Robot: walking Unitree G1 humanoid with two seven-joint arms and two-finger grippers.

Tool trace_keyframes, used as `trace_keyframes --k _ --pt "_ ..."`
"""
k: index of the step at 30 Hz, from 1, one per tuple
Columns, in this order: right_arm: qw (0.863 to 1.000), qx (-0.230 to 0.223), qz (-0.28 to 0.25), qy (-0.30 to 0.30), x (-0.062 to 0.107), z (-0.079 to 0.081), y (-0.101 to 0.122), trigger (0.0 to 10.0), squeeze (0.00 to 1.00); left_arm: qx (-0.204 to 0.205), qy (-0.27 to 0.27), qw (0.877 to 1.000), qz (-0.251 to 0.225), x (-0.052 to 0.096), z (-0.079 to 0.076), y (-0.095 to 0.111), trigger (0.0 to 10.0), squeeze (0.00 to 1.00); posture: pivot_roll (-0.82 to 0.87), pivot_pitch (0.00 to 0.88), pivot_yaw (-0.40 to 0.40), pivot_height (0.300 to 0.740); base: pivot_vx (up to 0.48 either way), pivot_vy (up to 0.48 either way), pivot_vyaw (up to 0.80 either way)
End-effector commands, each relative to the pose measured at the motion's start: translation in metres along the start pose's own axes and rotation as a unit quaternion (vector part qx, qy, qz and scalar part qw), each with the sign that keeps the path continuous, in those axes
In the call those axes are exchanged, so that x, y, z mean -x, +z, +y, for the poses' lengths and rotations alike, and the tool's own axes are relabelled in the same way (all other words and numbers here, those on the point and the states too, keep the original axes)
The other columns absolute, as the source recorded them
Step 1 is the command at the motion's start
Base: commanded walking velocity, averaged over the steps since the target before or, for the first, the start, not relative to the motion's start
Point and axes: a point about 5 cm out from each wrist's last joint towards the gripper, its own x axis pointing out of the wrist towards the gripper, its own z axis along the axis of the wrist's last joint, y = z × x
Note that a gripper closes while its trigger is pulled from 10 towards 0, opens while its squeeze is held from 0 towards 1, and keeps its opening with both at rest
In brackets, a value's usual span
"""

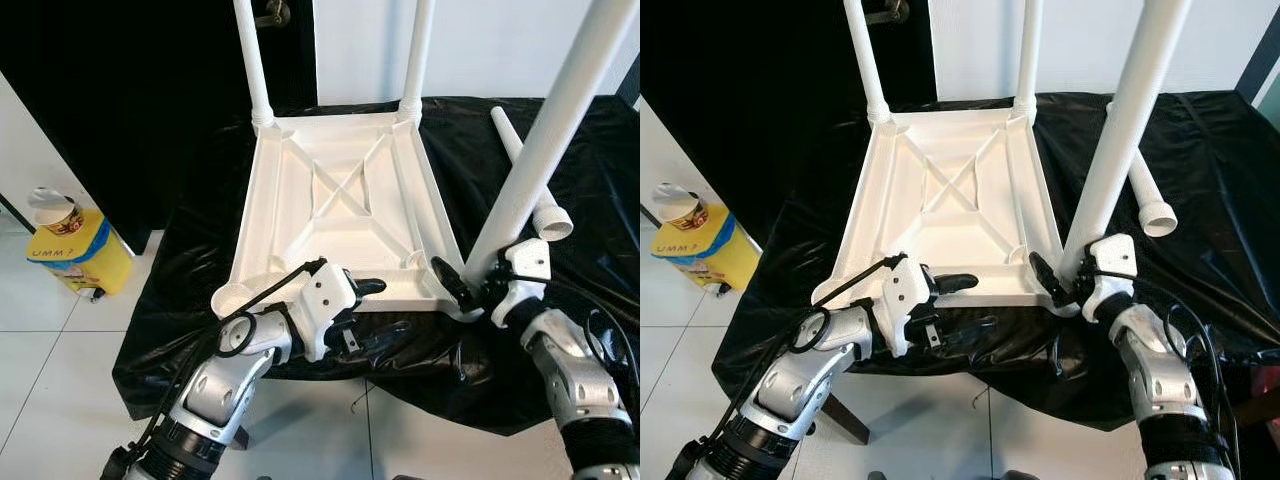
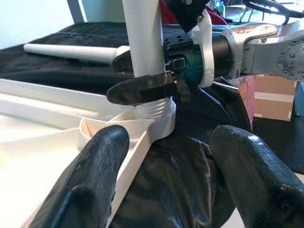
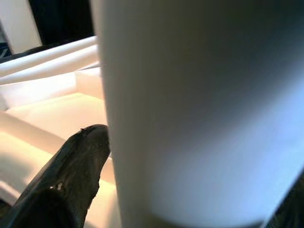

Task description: Building children table

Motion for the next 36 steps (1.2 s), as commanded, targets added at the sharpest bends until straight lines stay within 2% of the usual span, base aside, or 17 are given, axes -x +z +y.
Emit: trace_keyframes --k 1,2,3,4,9,12,16,17,29,30,32,34,36 --pt "1.000 0.000 0.000 0.019 -0.004 0.004 -0.001 10.0 0.00 0.002 0.002 1.000 0.004 0.001 0.002 -0.002 10.0 0.00 -0.04 0.021 0.004 0.740 0.000 0.000 0.00" --pt "1.000 -0.001 0.003 0.024 -0.003 0.004 -0.002 3.8 0.00 0.002 0.003 1.000 0.004 0.001 0.002 -0.002 10.0 0.00 -0.04 0.018 -0.001 0.740 0.000 0.000 0.00" --pt "1.000 -0.001 0.003 0.024 -0.003 0.004 -0.002 3.8 0.00 0.002 0.003 1.000 0.004 0.001 0.002 -0.002 10.0 0.00 -0.04 0.018 -0.001 0.740 0.000 0.000 0.00" --pt "0.999 -0.002 0.008 0.032 -0.002 0.005 -0.005 0.0 0.00 0.001 0.004 1.000 0.004 0.000 0.003 -0.002 10.0 0.00 -0.04 0.015 -0.002 0.740 0.000 0.000 0.00" --pt "0.999 -0.005 0.017 0.041 0.002 0.006 -0.012 0.0 0.00 0.000 0.006 1.000 0.004 0.000 0.002 -0.003 10.0 0.00 -0.04 0.008 -0.003 0.740 0.000 0.000 0.00" --pt "0.999 -0.028 0.021 0.031 0.010 0.010 -0.022 0.0 0.00 -0.003 0.008 1.000 0.002 0.000 0.002 -0.001 10.0 0.00 -0.03 0.001 -0.009 0.740 0.000 0.000 0.00" --pt "0.999 -0.041 0.022 0.026 0.012 0.012 -0.026 0.0 0.00 -0.007 0.012 1.000 0.003 0.003 0.005 -0.001 10.0 0.00 -0.03 0.000 -0.009 0.740 0.000 0.000 0.00" --pt "0.999 -0.044 0.021 0.020 0.012 0.014 -0.027 10.0 0.00 -0.009 0.013 1.000 0.004 0.004 0.007 -0.001 10.0 0.00 -0.04 0.000 -0.010 0.740 0.000 0.000 0.00" --pt "0.997 -0.050 0.014 -0.063 0.016 0.021 -0.031 10.0 0.00 -0.002 0.007 1.000 -0.003 -0.002 0.000 -0.001 10.0 0.00 -0.04 0.003 -0.018 0.740 0.000 0.000 0.00" --pt "0.994 -0.055 0.015 -0.090 0.017 0.023 -0.032 10.0 0.00 0.001 0.007 1.000 -0.004 -0.002 -0.001 -0.002 10.0 0.00 -0.05 0.002 -0.021 0.740 0.000 0.000 0.00" --pt "0.992 -0.059 0.016 -0.108 0.018 0.025 -0.033 10.0 0.00 0.002 0.008 1.000 -0.005 -0.002 -0.001 -0.002 10.0 0.00 -0.05 0.002 -0.021 0.740 0.000 0.000 0.00" --pt "0.986 -0.060 0.025 -0.153 0.020 0.032 -0.035 10.0 0.00 0.004 0.008 1.000 -0.005 -0.002 -0.001 -0.003 10.0 0.00 -0.05 0.000 -0.028 0.740 0.000 0.000 0.00" --pt "0.983 -0.058 0.030 -0.169 0.020 0.035 -0.036 10.0 0.00 0.005 0.009 1.000 -0.005 -0.002 0.000 -0.003 10.0 0.00 -0.05 0.000 -0.029 0.740 0.000 0.000 0.00"
